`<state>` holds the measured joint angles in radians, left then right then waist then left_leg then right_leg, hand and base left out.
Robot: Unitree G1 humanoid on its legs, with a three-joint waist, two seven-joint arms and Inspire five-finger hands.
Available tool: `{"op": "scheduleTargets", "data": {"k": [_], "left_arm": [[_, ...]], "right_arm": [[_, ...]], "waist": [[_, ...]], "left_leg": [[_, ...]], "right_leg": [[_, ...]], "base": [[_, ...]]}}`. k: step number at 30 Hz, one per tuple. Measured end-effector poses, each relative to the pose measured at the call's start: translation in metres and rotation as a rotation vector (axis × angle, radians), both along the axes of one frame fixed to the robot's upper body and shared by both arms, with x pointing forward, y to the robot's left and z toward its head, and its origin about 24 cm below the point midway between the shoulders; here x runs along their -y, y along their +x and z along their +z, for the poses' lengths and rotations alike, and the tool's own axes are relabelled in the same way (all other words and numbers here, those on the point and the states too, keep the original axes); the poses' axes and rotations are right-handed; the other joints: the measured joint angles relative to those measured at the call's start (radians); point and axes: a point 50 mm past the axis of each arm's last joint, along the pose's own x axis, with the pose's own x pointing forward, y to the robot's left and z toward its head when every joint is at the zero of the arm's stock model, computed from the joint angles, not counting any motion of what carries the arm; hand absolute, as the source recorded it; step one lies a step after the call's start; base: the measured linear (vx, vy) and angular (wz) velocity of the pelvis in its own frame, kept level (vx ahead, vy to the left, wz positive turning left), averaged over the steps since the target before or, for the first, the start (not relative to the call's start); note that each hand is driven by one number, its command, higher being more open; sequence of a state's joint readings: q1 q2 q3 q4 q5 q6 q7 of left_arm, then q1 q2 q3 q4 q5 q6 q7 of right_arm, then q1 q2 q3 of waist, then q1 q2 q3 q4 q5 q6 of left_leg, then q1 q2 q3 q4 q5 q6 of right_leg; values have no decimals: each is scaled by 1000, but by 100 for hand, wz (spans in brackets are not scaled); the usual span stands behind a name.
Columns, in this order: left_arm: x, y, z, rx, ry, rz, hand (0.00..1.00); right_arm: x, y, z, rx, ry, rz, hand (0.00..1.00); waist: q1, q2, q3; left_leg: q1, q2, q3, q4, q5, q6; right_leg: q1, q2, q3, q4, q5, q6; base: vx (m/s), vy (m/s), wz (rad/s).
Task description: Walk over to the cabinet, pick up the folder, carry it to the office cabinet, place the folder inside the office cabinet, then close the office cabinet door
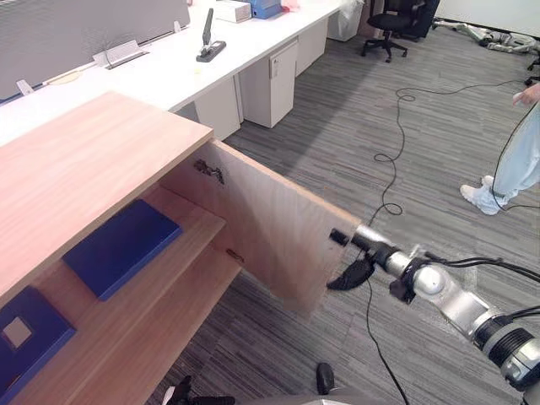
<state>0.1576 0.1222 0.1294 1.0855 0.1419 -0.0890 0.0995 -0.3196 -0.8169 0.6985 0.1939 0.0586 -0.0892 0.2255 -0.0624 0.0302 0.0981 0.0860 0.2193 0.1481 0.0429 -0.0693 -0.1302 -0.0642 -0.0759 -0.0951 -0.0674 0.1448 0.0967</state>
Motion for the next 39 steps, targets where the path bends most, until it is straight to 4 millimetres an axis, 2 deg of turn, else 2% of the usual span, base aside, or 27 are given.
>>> {"op": "scheduleTargets", "data": {"k": [4,5,9,15,18,21,23,26,27,28,29,31,32,33,34,35,36,39], "left_arm": [[0,4,0,3,9,-23,100],[0,6,1,7,10,-25,100],[-1,8,1,12,13,-14,100],[-2,8,1,12,15,-14,100],[-2,8,2,13,16,-15,100],[-2,9,2,15,16,-16,100],[-1,12,2,21,16,-22,100],[6,16,1,30,6,-42,100],[9,19,2,34,8,-69,100],[9,21,2,38,11,-79,100],[10,30,4,55,21,-111,100],[12,35,5,69,19,-127,100],[14,36,5,75,14,-129,100],[17,38,5,86,-4,-96,100],[17,39,5,89,-5,-91,100],[15,40,6,100,-6,-67,100],[14,39,6,101,-17,-8,100],[11,35,6,108,-31,88,100]], "right_arm": [[-40,-20,-15,-66,9,203,100],[-56,-30,-21,-103,35,284,100],[-89,-49,-28,-136,81,438,100],[-95,-52,-30,-126,61,470,100],[-92,-55,-39,-154,38,465,100],[-89,-60,-60,-206,-11,432,100],[-88,-66,-82,-256,-57,388,100],[-73,-74,-117,-357,-115,230,100],[-63,-80,-130,-395,-134,137,100],[-56,-82,-135,-415,-134,78,100],[-43,-90,-149,-458,-124,-78,100],[-28,-97,-162,-519,-111,-263,100],[-18,-103,-170,-561,-97,-408,100],[-7,-113,-177,-591,-84,-549,100],[-6,-116,-178,-597,-82,-571,100],[-3,-126,-183,-635,-54,-663,100],[-4,-133,-186,-669,-20,-743,100],[-2,-145,-191,-705,48,-893,100]], "waist": [[22,-4,-6],[35,-9,-9],[58,-20,-19],[62,-21,-21],[64,-22,-21],[72,-22,-21],[84,-21,-21],[84,-6,-11],[85,-1,-10],[82,2,-8],[66,1,-6],[64,6,-5],[78,6,-6],[85,21,-6],[85,21,-6],[91,9,-2],[104,6,0],[113,-4,-3]], "left_leg": [[-3,1,-3,-1,4,-2],[-3,-1,-4,-2,4,-2],[-13,-3,-19,-5,4,-2],[-16,-11,-21,-7,4,-2],[-16,-11,-20,-6,4,-2],[-16,-11,-24,-3,4,-2],[-21,-14,-41,2,4,-1],[-47,-43,-138,32,1,12],[-65,-71,-204,52,-3,23],[-78,-87,-243,66,-5,27],[-126,-133,-372,105,-11,40],[-159,-179,-486,121,-10,49],[-173,-204,-554,119,-3,57],[-210,-229,-646,134,11,36],[-215,-236,-662,137,13,32],[-226,-259,-718,137,23,16],[-231,-264,-760,141,26,10],[-255,-261,-779,203,3,4]], "right_leg": [[8,1,0,-17,13,-1],[8,0,1,-17,15,-1],[7,-4,-7,-17,22,-4],[5,-12,-7,-16,22,-4],[6,-11,-7,-16,22,-4],[9,-12,-11,-16,22,-4],[17,-18,-30,-15,19,-3],[13,-67,-111,106,-60,19],[10,-107,-146,196,-125,30],[3,-116,-126,242,-167,28],[-7,-96,-19,325,-263,-5],[-13,-45,123,381,-338,-35],[-17,-3,233,417,-382,-55],[-30,51,381,470,-413,-72],[-32,55,405,476,-418,-63],[-26,57,444,499,-453,-25],[-11,51,393,501,-470,-34],[37,58,263,480,-485,-60]], "base": [[-78,-4,4],[-57,19,3],[-21,21,9],[4,22,3],[0,0,0],[-52,4,4],[-48,9,26],[-51,45,93],[-47,88,139],[-64,62,228],[-51,-65,236],[-4,-145,209],[104,-230,193],[98,-193,171],[104,-157,174],[97,-120,137],[118,-152,142],[81,-177,111]]}}
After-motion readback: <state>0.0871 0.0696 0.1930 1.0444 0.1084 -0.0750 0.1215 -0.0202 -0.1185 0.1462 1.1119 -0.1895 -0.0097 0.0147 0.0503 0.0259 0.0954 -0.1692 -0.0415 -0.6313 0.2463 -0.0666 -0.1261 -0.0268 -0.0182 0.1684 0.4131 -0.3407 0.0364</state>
